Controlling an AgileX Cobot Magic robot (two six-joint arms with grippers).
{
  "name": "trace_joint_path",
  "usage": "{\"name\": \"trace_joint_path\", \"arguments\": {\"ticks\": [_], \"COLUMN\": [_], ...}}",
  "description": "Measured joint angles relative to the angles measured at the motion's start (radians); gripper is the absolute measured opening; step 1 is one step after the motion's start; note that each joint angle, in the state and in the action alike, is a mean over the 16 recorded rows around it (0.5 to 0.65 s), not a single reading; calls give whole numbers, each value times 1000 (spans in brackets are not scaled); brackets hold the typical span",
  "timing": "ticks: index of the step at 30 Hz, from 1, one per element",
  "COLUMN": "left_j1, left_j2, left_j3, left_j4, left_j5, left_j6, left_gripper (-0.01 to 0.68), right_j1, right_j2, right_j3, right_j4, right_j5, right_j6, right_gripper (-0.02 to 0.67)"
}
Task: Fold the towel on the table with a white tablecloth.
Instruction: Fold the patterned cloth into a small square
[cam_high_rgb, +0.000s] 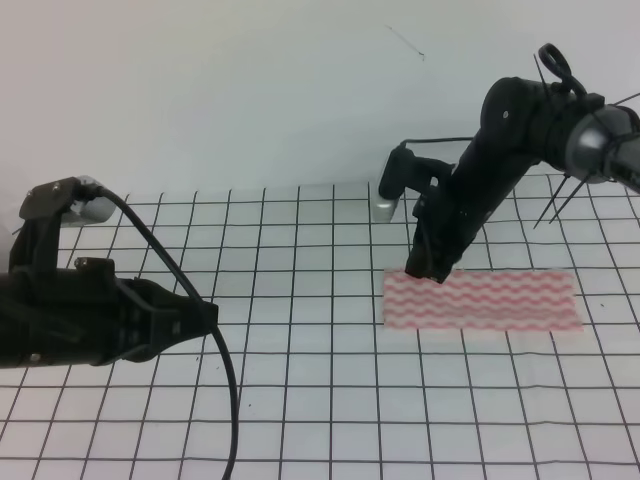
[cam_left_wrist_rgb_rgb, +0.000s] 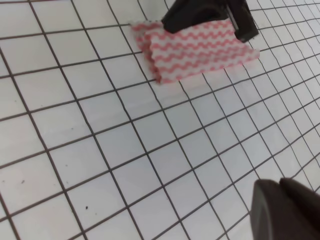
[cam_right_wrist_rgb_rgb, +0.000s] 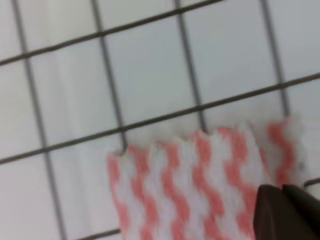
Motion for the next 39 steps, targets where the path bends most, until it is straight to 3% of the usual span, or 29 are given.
{"name": "trace_joint_path", "arguments": {"ticks": [10, 25, 32, 39], "left_j1": [0, 0, 0, 0], "left_j2": [-1, -5, -36, -80], "left_j3": [0, 0, 0, 0], "left_j4": [0, -1, -2, -3], "left_j5": [3, 13, 22, 28], "left_j6": [1, 26, 57, 69], "left_gripper": [-1, -1, -2, -2], "right_j1": [0, -11, -82, -185], "right_j2": [19, -7, -105, -261], "right_j3": [-2, -51, -21, 170], "right_j4": [-8, -50, -57, -8], "right_j5": [-47, -3, 39, 15], "right_j6": [9, 168, 295, 388], "right_gripper": [11, 134, 118, 76]}}
